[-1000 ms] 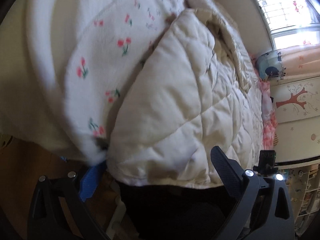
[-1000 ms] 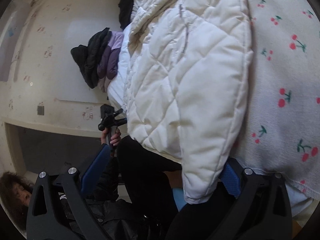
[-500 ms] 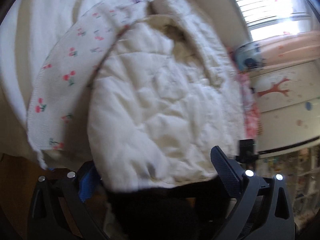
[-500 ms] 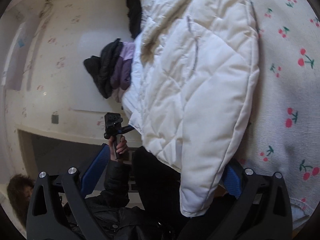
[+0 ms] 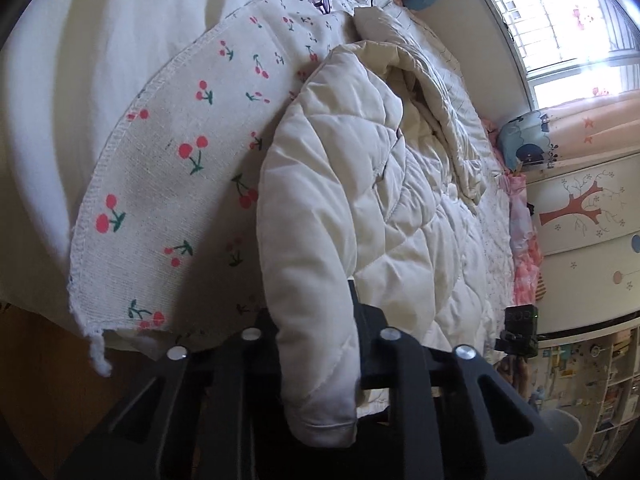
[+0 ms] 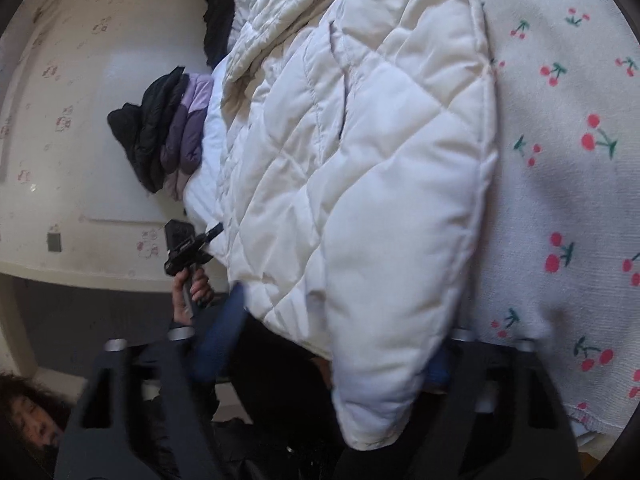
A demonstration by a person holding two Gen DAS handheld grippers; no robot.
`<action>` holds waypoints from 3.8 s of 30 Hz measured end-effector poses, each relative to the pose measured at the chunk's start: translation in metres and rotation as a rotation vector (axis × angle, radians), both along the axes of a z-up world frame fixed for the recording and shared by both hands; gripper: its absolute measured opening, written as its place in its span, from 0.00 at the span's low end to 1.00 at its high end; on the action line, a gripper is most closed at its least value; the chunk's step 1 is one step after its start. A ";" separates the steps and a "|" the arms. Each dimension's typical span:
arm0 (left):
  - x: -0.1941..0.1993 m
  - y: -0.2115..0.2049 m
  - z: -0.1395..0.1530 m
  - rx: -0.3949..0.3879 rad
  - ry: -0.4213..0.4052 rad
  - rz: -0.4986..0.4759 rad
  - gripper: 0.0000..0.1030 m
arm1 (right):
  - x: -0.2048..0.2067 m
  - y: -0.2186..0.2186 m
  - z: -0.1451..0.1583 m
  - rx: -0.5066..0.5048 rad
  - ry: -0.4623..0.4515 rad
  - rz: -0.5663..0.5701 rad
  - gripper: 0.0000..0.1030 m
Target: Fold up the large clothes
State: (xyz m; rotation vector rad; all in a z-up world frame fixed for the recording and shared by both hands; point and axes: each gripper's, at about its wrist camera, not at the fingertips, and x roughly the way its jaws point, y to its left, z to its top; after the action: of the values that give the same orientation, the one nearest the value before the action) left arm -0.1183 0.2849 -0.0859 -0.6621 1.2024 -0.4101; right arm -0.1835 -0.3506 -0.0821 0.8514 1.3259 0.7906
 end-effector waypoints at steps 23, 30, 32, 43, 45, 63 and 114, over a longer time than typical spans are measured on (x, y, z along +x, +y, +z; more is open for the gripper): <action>-0.095 -0.048 0.103 -0.147 -0.165 -0.254 0.13 | -0.081 -0.091 0.146 0.111 -0.383 -0.173 0.15; -0.127 0.031 0.056 0.048 0.040 -0.093 0.24 | -0.118 -0.167 0.067 -0.073 -0.147 -0.274 0.21; -0.114 0.039 0.078 0.070 -0.015 -0.054 0.29 | -0.105 -0.181 0.089 -0.149 -0.214 -0.326 0.26; 0.129 -0.170 0.110 0.070 -0.406 -0.126 0.63 | 0.167 -0.015 0.093 -0.237 -0.489 -0.149 0.56; 0.172 -0.202 0.090 0.145 -0.411 -0.112 0.63 | 0.209 -0.003 0.053 -0.437 -0.424 -0.169 0.54; 0.193 -0.176 0.043 0.191 -0.226 -0.072 0.83 | 0.261 -0.014 0.028 -0.590 -0.362 -0.253 0.79; -0.133 -0.086 0.092 -0.285 -0.277 -0.143 0.12 | -0.097 -0.089 0.091 0.371 -0.468 -0.152 0.15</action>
State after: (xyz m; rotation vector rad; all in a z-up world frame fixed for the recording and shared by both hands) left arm -0.2512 0.1994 0.0061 -0.7377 0.9374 -0.7784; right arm -0.2801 -0.4400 0.0084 0.9694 0.7032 1.0565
